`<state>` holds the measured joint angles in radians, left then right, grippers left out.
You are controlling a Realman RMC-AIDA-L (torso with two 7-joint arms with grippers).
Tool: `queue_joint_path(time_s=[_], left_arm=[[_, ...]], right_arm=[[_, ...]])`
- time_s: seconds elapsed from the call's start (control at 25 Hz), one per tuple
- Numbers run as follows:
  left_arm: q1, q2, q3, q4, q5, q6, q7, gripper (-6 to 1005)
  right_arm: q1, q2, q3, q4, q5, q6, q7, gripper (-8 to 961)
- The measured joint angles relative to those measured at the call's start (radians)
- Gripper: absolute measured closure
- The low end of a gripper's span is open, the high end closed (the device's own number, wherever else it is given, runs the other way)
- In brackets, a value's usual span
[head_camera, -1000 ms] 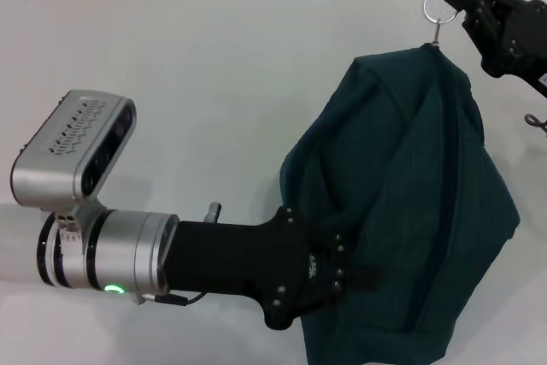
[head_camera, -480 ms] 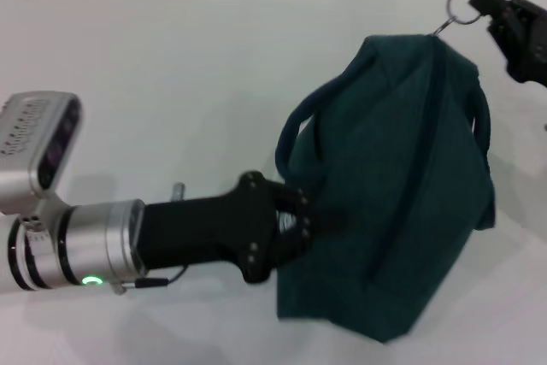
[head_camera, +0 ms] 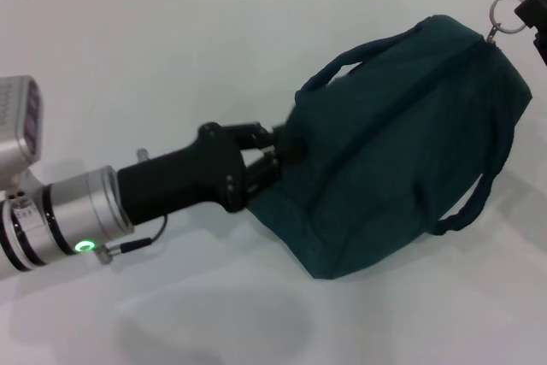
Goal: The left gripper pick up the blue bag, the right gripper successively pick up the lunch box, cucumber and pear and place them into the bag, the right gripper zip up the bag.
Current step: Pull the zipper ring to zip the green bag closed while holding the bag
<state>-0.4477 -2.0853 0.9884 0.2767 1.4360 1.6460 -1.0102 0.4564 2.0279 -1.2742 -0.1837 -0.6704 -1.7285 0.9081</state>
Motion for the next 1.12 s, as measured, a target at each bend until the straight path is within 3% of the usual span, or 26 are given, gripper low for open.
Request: queue_joint_path(time_s=[0.2, 0.56, 0.64, 0.72, 0.88, 1.0, 1.12], left_arm=[[0.018, 0.0, -0.061, 0.025, -0.014, -0.006, -0.044, 769], [0.041, 0.005, -0.061, 0.327, 0.014, -0.033, -0.375, 460], [0.024, 0.002, -0.058, 0.546, 0.113, -0.043, -0.553, 402], [0.006, 0.0, -0.047, 0.659, 0.178, -0.047, -0.656, 344], [-0.044, -0.002, 0.051, 0.923, 0.308, -0.058, -0.894, 306], [-0.068, -0.003, 0.196, 1.136, 0.394, -0.119, -1.08, 296], [-0.092, -0.003, 0.301, 1.256, 0.465, -0.165, -1.209, 297]], right_arm=[[0.007, 0.0, -0.001, 0.001, 0.0, 0.009, -0.001, 946], [0.015, 0.001, 0.0, -0.007, 0.012, 0.043, 0.001, 947], [0.02, 0.001, 0.0, -0.007, 0.012, 0.049, 0.001, 947], [0.022, 0.001, 0.001, -0.005, 0.017, 0.058, 0.001, 947], [0.022, 0.0, 0.0, -0.001, 0.029, 0.07, 0.002, 947], [0.022, 0.0, -0.001, -0.001, 0.034, 0.08, 0.002, 947], [0.022, 0.0, -0.001, -0.001, 0.035, 0.09, 0.002, 946]])
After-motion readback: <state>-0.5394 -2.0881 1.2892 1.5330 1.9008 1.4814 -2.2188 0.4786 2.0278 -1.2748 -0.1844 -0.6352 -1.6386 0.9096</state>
